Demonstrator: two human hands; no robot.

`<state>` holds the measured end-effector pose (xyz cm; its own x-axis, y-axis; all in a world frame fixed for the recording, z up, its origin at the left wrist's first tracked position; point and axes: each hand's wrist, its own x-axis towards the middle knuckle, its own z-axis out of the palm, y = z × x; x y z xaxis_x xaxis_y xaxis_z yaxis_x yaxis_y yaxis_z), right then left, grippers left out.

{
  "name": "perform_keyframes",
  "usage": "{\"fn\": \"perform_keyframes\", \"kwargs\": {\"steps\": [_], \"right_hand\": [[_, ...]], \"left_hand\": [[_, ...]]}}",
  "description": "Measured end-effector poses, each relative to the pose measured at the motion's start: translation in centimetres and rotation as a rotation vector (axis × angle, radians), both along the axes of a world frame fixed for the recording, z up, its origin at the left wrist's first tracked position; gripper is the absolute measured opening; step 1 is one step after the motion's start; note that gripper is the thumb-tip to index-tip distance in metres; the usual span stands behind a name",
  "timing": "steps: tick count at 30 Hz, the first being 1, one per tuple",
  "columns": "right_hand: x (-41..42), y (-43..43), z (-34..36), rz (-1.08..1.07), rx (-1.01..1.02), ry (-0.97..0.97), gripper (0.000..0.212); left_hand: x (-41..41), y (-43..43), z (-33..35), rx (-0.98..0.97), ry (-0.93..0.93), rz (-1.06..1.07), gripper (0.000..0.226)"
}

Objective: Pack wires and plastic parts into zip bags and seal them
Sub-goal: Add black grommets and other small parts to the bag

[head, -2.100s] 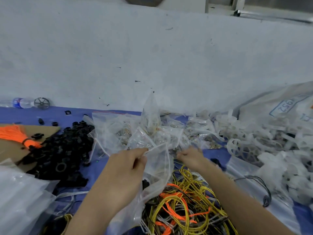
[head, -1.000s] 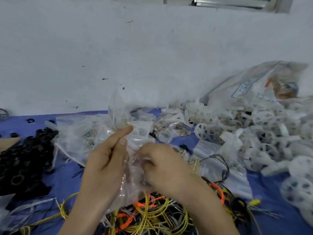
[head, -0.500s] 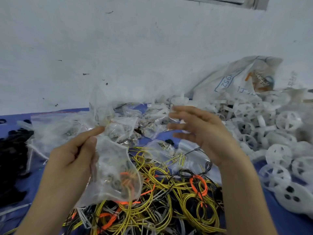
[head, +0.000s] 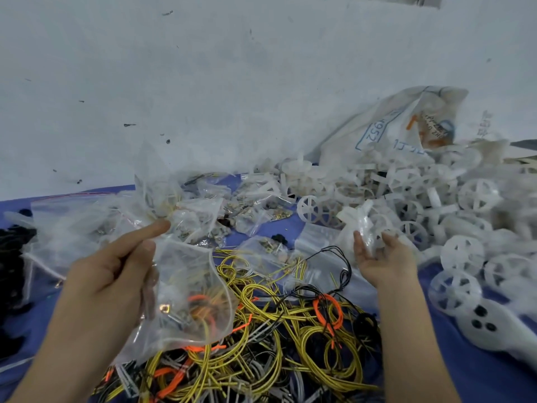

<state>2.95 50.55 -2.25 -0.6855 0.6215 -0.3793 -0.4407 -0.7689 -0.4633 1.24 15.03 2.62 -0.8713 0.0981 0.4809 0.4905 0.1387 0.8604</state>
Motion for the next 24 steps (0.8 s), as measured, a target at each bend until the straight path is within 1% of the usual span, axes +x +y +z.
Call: {"fn": "perform_keyframes", "kwargs": {"steps": [3,5,8,10,12,13,14,16,18,19,22,24], "right_hand": [[-0.2,0.0,-0.8,0.02,0.013,0.023,0.029],[-0.5,0.0,-1.2,0.053,0.062,0.002,0.034],[-0.6,-0.3,-1.6,0.113,0.233,-0.127,0.045],[-0.8,-0.3,-1.9,0.09,0.361,-0.231,0.042],[-0.9,-0.1,-1.8,0.033,0.416,-0.27,0.032],[-0.8,0.0,-1.7,0.001,0.403,-0.281,0.028],[-0.6,0.1,-1.6,-0.031,0.356,-0.282,0.03],[-0.2,0.2,-1.5,-0.084,0.185,-0.233,0.051],[0.3,0.3,-1.5,-0.102,0.029,-0.127,0.074],[0.5,0.4,-1.5,-0.107,-0.026,-0.069,0.081],[0.9,0.6,-1.9,-0.118,-0.168,0.096,0.09],[1.0,1.1,-2.3,-0.098,-0.241,0.146,0.087]], "left_hand": [[0.2,0.2,0.1,-0.017,-0.014,-0.011,0.038],[0.3,0.3,0.2,-0.026,-0.021,-0.011,0.039],[0.4,0.3,0.4,-0.038,-0.018,-0.004,0.038],[0.5,0.3,0.5,-0.03,-0.019,-0.006,0.037],[0.6,0.4,0.6,-0.011,-0.033,-0.014,0.036],[0.7,0.4,0.6,-0.008,-0.038,-0.016,0.035],[0.8,0.5,0.7,-0.009,-0.04,-0.015,0.034],[0.8,0.4,0.7,-0.007,-0.048,-0.01,0.033],[0.8,0.4,0.6,0.004,-0.065,-0.006,0.033],[0.8,0.4,0.6,0.005,-0.067,-0.005,0.033],[0.7,0.4,0.7,-0.017,-0.048,-0.004,0.033],[0.7,0.3,0.6,-0.024,-0.046,-0.004,0.033]]}}
